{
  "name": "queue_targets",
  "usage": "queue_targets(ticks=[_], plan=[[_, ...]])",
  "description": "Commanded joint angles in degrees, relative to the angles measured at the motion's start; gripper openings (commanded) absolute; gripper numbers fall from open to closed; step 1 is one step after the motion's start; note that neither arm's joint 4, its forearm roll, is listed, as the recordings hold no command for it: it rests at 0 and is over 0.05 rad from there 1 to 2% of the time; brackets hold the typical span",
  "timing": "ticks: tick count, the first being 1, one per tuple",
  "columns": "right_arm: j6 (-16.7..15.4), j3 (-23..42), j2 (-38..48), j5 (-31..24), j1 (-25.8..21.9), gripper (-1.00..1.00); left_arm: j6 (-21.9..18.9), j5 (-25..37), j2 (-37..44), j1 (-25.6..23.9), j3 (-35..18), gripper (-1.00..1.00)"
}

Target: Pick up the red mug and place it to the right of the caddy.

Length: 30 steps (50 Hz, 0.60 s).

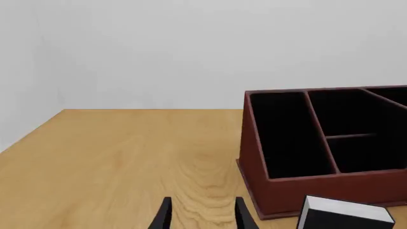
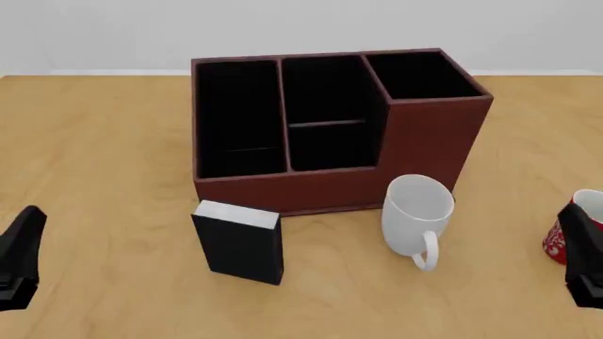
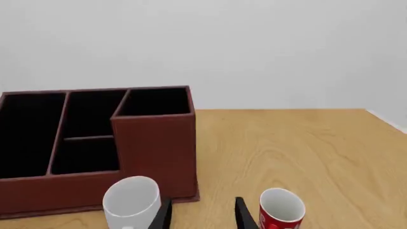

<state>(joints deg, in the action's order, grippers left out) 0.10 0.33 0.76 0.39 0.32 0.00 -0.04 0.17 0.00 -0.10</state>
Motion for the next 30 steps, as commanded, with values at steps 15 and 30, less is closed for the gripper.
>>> queue_targets(ticks=[15, 30], plan=[[-1.05, 16.53, -0.75, -17.3, 4.08, 1.0, 0.0, -0.07, 0.26, 0.0, -0.15, 1.0], [4.09, 30.71, -0.75, -38.34, 25.36, 1.0, 0.0, -0.07, 0.26, 0.0, -0.15, 1.0]])
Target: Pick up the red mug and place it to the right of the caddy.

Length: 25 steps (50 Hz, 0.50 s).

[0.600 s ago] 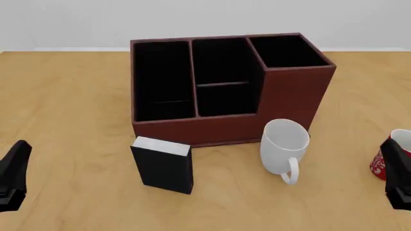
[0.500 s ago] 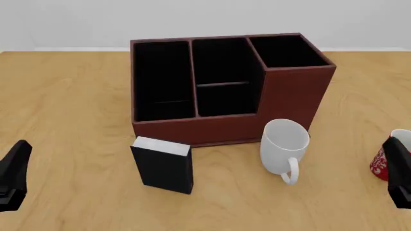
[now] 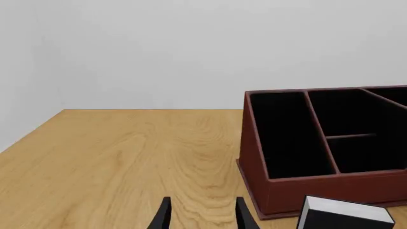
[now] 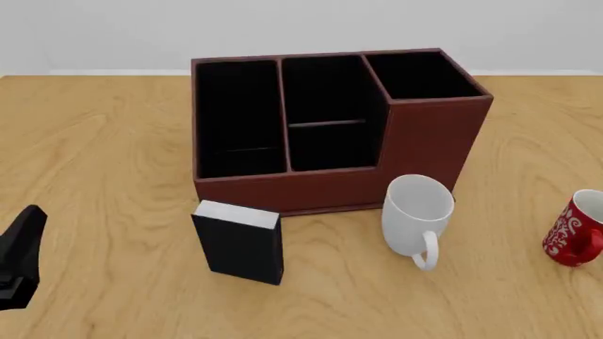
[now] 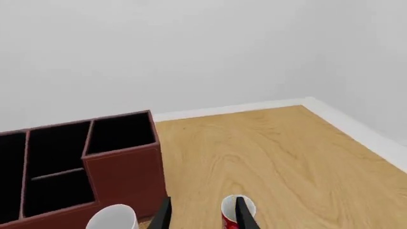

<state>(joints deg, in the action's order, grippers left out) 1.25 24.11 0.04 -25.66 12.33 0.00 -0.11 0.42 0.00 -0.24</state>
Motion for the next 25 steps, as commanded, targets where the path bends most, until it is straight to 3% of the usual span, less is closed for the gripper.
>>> queue_targets(ticks=[1, 3, 7, 14, 25], plan=[[3.3, 6.82, -0.03, -12.73, 13.82, 1.0, 0.0, 0.0, 0.01, 0.0, -0.01, 1.0], [5.35, 7.76, -0.03, -13.23, 14.83, 1.0, 0.0, 0.0, 0.01, 0.0, -0.01, 1.0], [6.4, 6.14, 0.03, -15.37, 16.64, 1.0, 0.0, 0.0, 0.01, 0.0, -0.01, 1.0], [1.87, 3.87, 0.05, -15.8, 20.74, 1.0, 0.0, 0.0, 0.01, 0.0, -0.01, 1.0], [-0.15, -1.0, 2.61, -12.08, 21.68, 1.0, 0.0, 0.0, 0.01, 0.0, -0.01, 1.0]])
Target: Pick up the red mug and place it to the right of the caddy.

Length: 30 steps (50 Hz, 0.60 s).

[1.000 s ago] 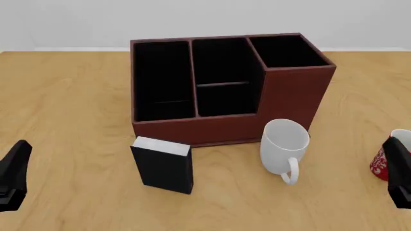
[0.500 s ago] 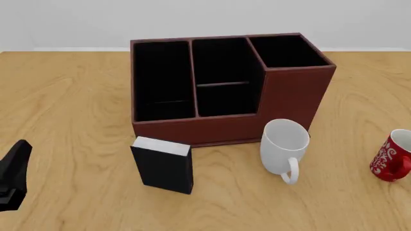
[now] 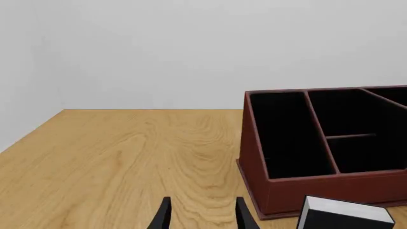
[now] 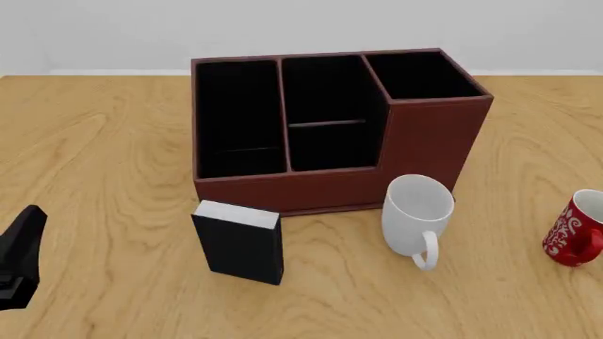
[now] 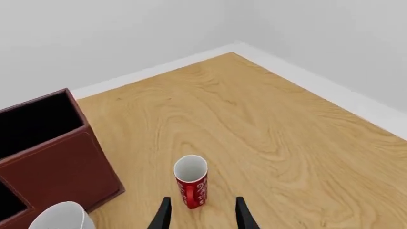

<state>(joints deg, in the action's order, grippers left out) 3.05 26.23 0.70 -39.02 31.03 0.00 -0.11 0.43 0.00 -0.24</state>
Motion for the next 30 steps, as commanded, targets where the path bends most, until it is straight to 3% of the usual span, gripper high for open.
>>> queue_targets(ticks=[1, 8, 30], plan=[[-1.96, -3.2, 2.29, 1.6, 2.61, 1.0, 0.0, 0.0, 0.0, 0.0, 0.0, 1.0], [-4.17, -5.54, 6.33, 6.33, 1.61, 1.0, 0.0, 0.0, 0.0, 0.0, 0.0, 1.0], [-6.53, -11.34, 16.41, 18.52, -0.66, 1.0, 0.0, 0.0, 0.0, 0.0, 0.0, 1.0]])
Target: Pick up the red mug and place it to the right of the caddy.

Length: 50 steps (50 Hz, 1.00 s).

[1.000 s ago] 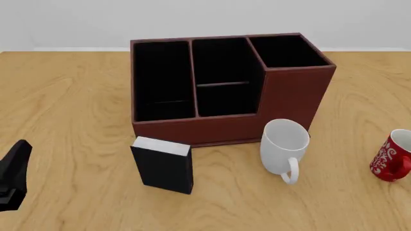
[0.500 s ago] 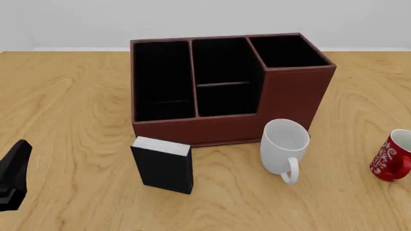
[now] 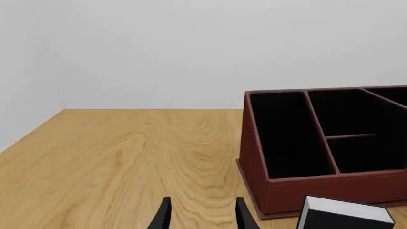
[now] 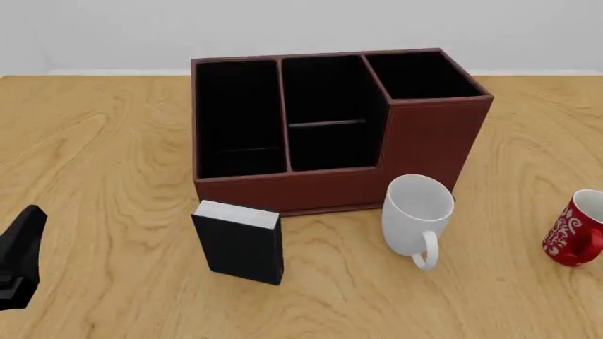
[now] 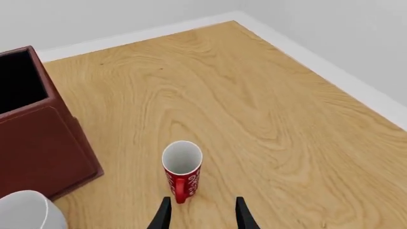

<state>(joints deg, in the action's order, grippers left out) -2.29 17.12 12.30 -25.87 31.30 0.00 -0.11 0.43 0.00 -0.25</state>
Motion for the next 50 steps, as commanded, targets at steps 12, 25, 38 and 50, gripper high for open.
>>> queue_targets(ticks=[12, 25, 38, 50], plan=[[-1.65, -2.97, 10.43, 10.83, -3.53, 1.0, 0.0, 0.0, 0.0, 0.0, 0.0, 1.0], [-1.16, -5.7, 17.84, 19.61, -4.38, 1.0, 0.0, 0.0, 0.0, 0.0, 0.0, 1.0], [-0.07, -7.06, 23.8, 25.59, -4.57, 1.0, 0.0, 0.0, 0.0, 0.0, 0.0, 1.0], [0.89, -7.86, 29.8, 30.93, -5.4, 1.0, 0.0, 0.0, 0.0, 0.0, 0.0, 1.0]])
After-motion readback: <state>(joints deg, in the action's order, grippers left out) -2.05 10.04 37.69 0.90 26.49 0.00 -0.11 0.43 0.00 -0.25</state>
